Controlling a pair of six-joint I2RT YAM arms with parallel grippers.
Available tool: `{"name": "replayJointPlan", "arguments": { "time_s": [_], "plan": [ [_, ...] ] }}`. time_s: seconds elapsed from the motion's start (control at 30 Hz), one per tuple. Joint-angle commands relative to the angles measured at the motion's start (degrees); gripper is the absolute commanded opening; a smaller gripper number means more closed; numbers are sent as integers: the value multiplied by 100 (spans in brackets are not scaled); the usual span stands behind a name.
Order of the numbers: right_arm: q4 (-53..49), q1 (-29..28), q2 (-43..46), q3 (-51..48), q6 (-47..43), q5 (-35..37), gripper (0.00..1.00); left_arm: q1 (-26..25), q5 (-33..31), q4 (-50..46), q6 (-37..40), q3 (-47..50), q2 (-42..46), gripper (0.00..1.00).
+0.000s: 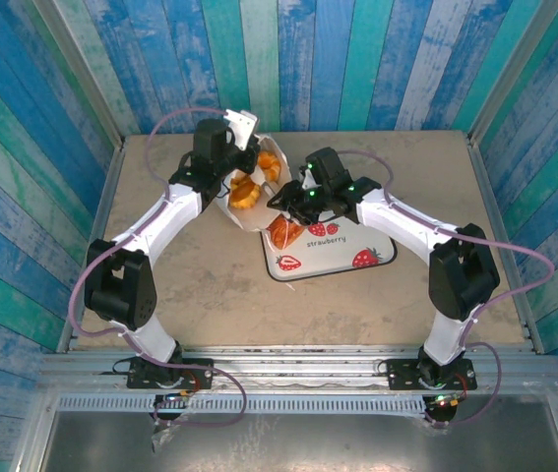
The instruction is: Take the fake bread out of the paper bag
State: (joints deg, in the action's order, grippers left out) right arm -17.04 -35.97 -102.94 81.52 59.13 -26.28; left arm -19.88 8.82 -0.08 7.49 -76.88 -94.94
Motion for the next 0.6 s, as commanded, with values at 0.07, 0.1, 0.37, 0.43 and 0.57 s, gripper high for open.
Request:
{"name": "replayJointPlan", "arguments": {
  "time_s": [0.07,0.1,0.37,0.43,0.57],
  "plan": [
    [301,61,-198,196,266,185,53,1,248,324,85,-22,-69,0],
    [341,64,-246,222,307,172,54,-2,262,315,89,-24,-78,0],
    [763,81,-355,69,625,341,54,-5,313,333,133,40,-60,0],
    [852,80,-350,53,686,376,54,0,302,341,135,46,-64,0],
    [938,104,-366,97,696,427,54,3,356,342,131,48,-76,0]
  ]
}}
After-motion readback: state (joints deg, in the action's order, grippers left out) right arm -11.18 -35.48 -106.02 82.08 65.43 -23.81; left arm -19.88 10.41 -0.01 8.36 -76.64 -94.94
